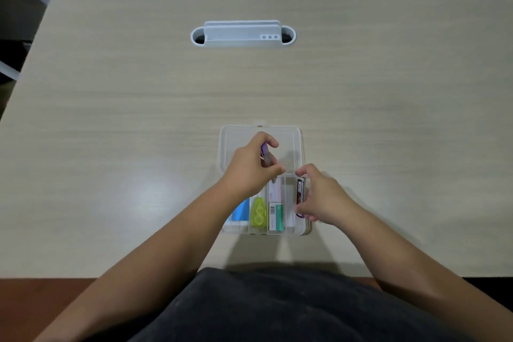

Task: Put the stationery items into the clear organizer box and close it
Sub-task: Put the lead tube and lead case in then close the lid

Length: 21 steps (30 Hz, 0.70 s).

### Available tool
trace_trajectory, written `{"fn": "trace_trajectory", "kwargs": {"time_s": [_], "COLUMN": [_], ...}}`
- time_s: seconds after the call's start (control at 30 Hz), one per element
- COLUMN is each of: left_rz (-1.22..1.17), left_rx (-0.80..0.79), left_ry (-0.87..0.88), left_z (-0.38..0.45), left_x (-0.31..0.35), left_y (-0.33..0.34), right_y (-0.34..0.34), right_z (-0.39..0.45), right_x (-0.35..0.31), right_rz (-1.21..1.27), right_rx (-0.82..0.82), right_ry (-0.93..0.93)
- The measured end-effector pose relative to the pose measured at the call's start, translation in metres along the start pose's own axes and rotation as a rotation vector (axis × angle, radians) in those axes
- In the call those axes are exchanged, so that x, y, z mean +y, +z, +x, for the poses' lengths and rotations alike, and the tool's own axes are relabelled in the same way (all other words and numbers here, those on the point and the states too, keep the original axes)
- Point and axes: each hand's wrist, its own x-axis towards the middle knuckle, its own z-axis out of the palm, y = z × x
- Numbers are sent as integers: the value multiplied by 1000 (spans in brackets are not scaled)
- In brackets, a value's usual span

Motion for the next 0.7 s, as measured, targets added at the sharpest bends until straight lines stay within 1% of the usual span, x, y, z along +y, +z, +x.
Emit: {"fn": "trace_trajectory", "kwargs": {"time_s": [0.1, 0.2, 0.33, 0.4, 0.5, 0.57, 0.63, 0.7], "left_rz": [18, -44, -120, -180, -284, -365, -335, -226], "left_rx": [-33, -90, -119, -109, -88, -98, -99, -67], "left_ry": [-48, -129, -203, -237, -269, -258, -236, -197], "left_z": [-10, -16, -21, -22, -23, -23, -21, -20], "left_x": [-1, -4, -9, -9, -7, -8, -13, -18], "left_y": [7, 12, 20, 24, 29, 29, 27, 22], "right_y": [6, 7, 3, 1, 1, 4, 5, 4], "right_z": [-4, -6, -11, -13, -14, -13, -12, -14], "right_x": [1, 5, 9, 8, 11, 13, 15, 16], "right_rz": [-69, -72, -50, 56, 381, 521, 632, 669], "right_rx": [50, 82, 112, 90, -15, -25, -13, 3], "right_ry": [5, -24, -146, -178, -134, -116, -104, -93]}}
